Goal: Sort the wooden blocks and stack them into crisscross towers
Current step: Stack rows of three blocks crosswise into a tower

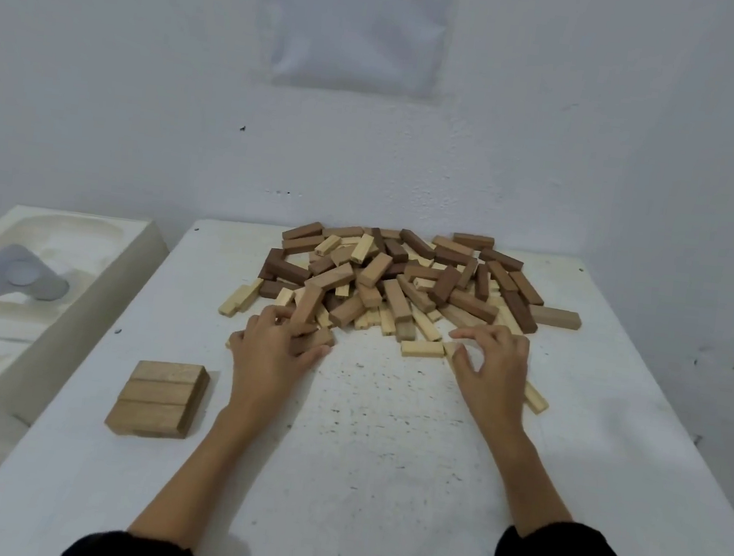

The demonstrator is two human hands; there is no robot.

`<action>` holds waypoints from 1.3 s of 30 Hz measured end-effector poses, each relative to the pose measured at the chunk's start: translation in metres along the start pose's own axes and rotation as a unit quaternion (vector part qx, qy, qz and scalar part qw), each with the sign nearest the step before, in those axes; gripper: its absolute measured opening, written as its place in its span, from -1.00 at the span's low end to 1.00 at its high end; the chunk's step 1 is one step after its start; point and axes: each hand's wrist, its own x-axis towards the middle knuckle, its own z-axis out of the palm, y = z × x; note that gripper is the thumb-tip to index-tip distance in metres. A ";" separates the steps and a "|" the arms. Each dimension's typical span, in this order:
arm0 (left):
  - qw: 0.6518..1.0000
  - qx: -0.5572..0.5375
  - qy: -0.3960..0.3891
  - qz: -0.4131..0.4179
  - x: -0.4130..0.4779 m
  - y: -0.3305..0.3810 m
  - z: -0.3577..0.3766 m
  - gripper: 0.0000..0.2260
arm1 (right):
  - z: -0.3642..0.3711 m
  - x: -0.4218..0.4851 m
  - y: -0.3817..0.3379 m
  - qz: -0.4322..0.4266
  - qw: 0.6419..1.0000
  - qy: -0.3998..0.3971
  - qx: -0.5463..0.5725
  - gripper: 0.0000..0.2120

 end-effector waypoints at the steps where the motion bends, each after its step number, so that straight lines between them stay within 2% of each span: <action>1: 1.000 -0.012 -0.018 -0.004 0.001 -0.001 -0.003 -0.74 | 0.000 0.000 0.000 0.001 1.000 0.002 0.001 -0.81; 7: 0.998 -0.026 -0.011 0.064 -0.018 0.008 -0.021 -0.76 | 0.004 0.001 -0.003 -0.015 1.000 0.004 -0.007 -0.78; 10: 0.994 -0.028 -0.048 0.098 -0.035 0.011 -0.021 -0.71 | 0.012 0.003 -0.012 -0.040 0.999 0.009 -0.015 -0.79; 13: 0.993 -0.047 -0.076 0.081 -0.041 0.011 -0.017 -0.68 | 0.028 0.006 -0.030 -0.093 0.996 -0.003 -0.017 -0.79; 16: 0.993 -0.054 -0.076 0.071 -0.041 0.011 -0.015 -0.72 | 0.047 0.011 -0.050 -0.118 0.992 -0.020 -0.039 -0.71; 24: 0.991 -0.095 -0.082 0.054 -0.043 0.009 -0.012 -0.72 | 0.078 0.018 -0.067 -0.100 0.992 -0.036 -0.063 -0.76; 34: 0.985 -0.148 -0.071 0.057 -0.045 0.007 -0.012 -0.72 | 0.032 -0.017 -0.057 -0.060 0.995 0.048 0.056 -0.78; 39: 0.973 -0.200 -0.091 0.068 -0.048 0.013 -0.014 -0.70 | -0.009 -0.045 -0.034 -0.102 0.995 0.010 0.010 -0.75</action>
